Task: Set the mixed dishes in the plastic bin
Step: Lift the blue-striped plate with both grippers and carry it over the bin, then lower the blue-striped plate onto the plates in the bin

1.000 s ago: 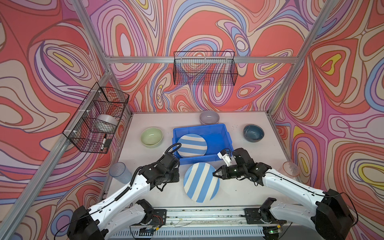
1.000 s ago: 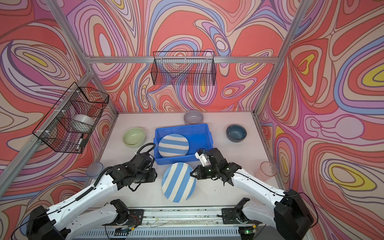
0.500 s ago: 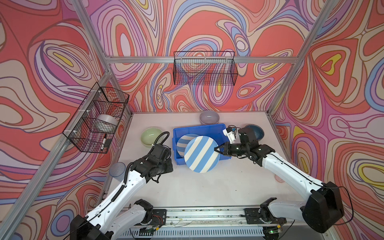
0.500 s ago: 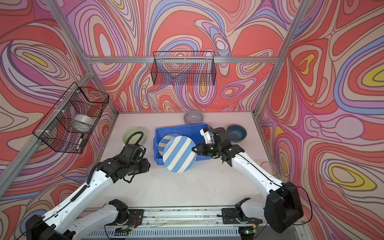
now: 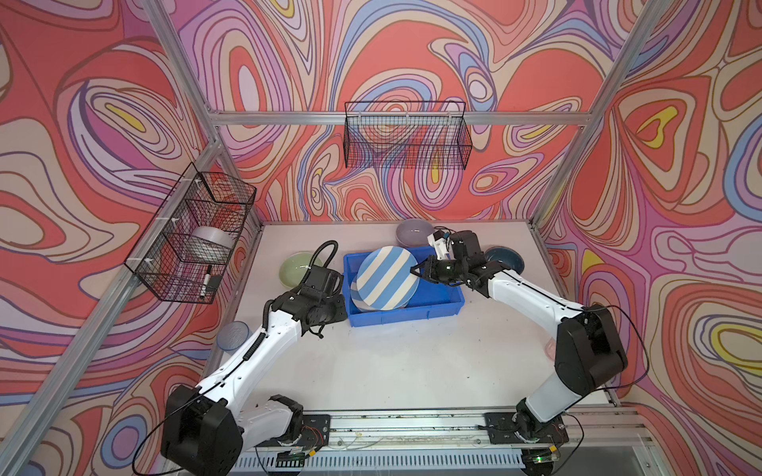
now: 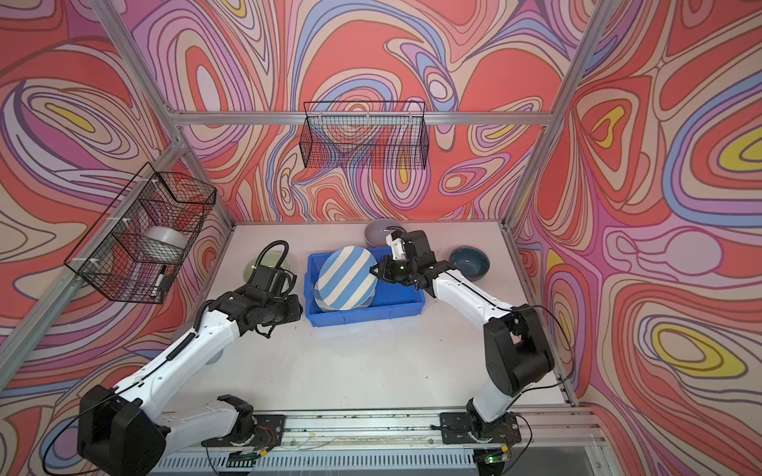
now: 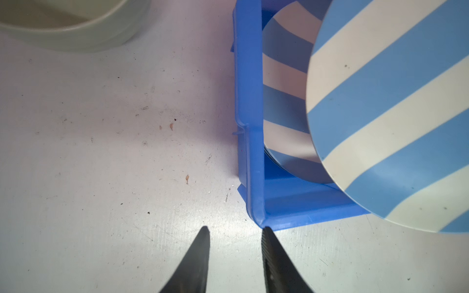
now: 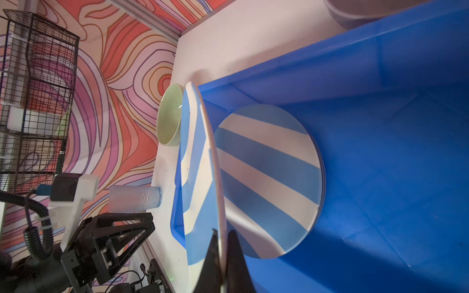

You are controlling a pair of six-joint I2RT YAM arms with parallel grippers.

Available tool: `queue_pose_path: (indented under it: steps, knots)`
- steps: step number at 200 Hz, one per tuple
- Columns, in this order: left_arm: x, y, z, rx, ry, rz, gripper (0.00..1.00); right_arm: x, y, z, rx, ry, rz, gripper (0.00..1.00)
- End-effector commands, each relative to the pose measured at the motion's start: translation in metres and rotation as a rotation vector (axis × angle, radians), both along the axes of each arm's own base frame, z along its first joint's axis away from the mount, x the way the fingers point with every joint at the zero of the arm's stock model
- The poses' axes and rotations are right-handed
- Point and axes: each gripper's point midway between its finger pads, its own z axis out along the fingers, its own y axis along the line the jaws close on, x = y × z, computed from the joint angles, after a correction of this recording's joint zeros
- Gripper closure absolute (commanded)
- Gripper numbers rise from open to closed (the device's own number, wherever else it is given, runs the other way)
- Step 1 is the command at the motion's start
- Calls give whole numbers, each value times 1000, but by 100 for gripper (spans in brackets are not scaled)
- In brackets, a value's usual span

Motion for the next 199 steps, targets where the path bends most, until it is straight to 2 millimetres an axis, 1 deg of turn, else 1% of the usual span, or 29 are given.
queue_pose_path:
  steps: [1, 36, 47, 48, 50, 61, 79, 88, 98, 136, 168, 199]
  knots:
    - [15, -2, 7, 11, -32, -18, 63, 17, 4, 15, 27, -63, -11, 100]
    - [23, -8, -4, 6, -14, -29, 65, 20, 7, -11, 4, -20, -3, 100]
    - [25, -12, -8, -1, -2, -43, 66, 17, 11, -9, 22, -22, 27, 100]
    - [25, -12, -8, -1, -2, -43, 66, 17, 12, -15, 17, -10, 30, 100]
    - [25, -13, -9, -3, 2, -46, 66, 18, 12, -20, 15, 0, 33, 100]
    - [27, -16, -12, -8, 10, -55, 67, 17, 13, -29, 16, 19, 43, 100]
    - [30, -18, -16, -7, 19, -62, 69, 16, 14, -37, 13, 32, 48, 100]
    - [31, -18, -18, -5, 26, -63, 72, 16, 15, -40, 12, 38, 50, 99]
    - [31, -19, -19, -8, 34, -70, 74, 15, 16, -44, 14, 48, 57, 98]
    - [30, -21, -21, -12, 46, -75, 75, 11, 19, -57, 24, 82, 79, 91]
    - [30, -22, -21, -15, 48, -81, 76, 11, 19, -67, 12, 103, 76, 80]
    - [29, -23, -18, -26, 44, -82, 76, 13, 16, -72, -36, 98, 63, 73]
